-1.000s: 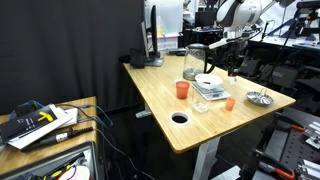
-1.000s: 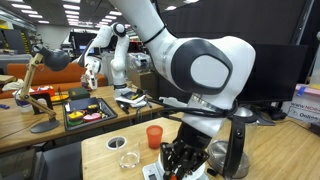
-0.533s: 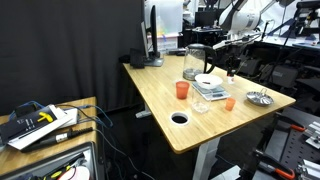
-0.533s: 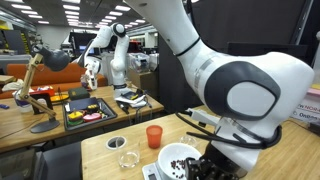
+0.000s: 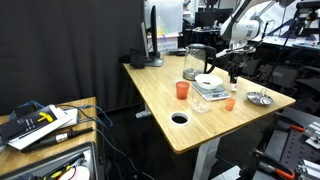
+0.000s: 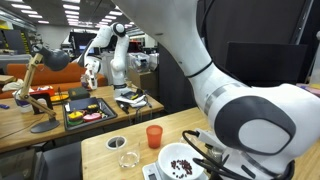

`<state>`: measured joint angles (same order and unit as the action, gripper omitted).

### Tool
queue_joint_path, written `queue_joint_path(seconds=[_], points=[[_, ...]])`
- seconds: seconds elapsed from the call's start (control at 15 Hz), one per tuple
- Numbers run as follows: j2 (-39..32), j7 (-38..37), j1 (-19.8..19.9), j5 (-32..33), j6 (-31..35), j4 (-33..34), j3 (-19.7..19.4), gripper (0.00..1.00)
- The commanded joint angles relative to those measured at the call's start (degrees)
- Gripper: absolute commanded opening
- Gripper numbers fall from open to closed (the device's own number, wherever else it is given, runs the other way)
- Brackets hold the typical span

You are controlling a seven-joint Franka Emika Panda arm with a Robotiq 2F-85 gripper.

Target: Move the seasoning bottle to the right

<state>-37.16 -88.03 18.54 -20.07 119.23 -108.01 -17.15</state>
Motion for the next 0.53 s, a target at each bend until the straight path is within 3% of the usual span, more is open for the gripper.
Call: queue_joint_path(seconds=[0.0, 0.07, 0.13, 0.47], points=[[-0.43, -0.82, 1.14, -1.82, -1.76, 2.0, -0.02, 0.08], [-0.17, -0.77, 1.34, -2.02, -1.97, 2.06, 0.03, 0.17], [0.05, -0.78, 1.34, -2.06, -1.8, 1.99, -0.03, 0.53], [0.53, -0.68, 1.59, -2.29, -1.61, 1.35, -0.24, 0.87]])
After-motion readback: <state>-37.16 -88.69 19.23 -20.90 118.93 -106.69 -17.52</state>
